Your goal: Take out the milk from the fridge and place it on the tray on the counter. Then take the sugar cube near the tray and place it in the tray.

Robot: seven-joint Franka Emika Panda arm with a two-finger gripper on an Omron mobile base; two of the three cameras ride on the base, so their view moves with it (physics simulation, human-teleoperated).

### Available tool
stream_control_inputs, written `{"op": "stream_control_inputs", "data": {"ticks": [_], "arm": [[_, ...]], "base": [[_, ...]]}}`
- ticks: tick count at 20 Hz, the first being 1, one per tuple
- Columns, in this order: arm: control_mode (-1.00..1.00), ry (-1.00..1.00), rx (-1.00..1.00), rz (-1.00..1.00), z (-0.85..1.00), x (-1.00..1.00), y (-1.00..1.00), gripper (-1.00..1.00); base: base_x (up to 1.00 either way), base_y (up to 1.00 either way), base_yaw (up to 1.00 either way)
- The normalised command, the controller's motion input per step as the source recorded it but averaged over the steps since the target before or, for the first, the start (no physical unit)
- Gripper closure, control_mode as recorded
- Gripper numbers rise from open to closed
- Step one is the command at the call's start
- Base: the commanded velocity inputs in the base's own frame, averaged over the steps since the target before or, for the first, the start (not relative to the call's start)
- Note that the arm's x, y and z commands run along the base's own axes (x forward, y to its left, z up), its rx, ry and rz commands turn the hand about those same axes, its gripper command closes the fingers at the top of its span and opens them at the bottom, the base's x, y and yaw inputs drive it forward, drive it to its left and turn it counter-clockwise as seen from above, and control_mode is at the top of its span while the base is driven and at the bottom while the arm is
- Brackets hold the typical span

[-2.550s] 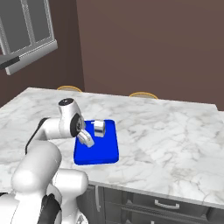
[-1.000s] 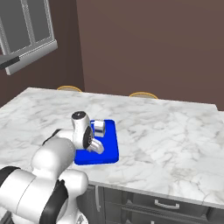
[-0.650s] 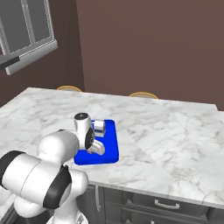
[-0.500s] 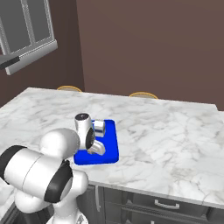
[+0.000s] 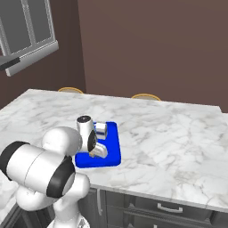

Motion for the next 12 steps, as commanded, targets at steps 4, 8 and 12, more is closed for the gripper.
{"op": "stream_control_inputs", "data": {"ticks": [4,8,12], "arm": [[-1.00,0.00,0.00,0.00,0.04,0.00,0.00,-1.00],[-1.00,0.00,0.00,0.00,0.64,-0.09,0.00,-1.00],[-1.00,-0.10,0.00,0.00,1.00,-0.49,0.00,-1.00]], "base": [[0.00,0.00,0.00],[0.00,0.00,0.00],[0.00,0.00,0.00]]}}
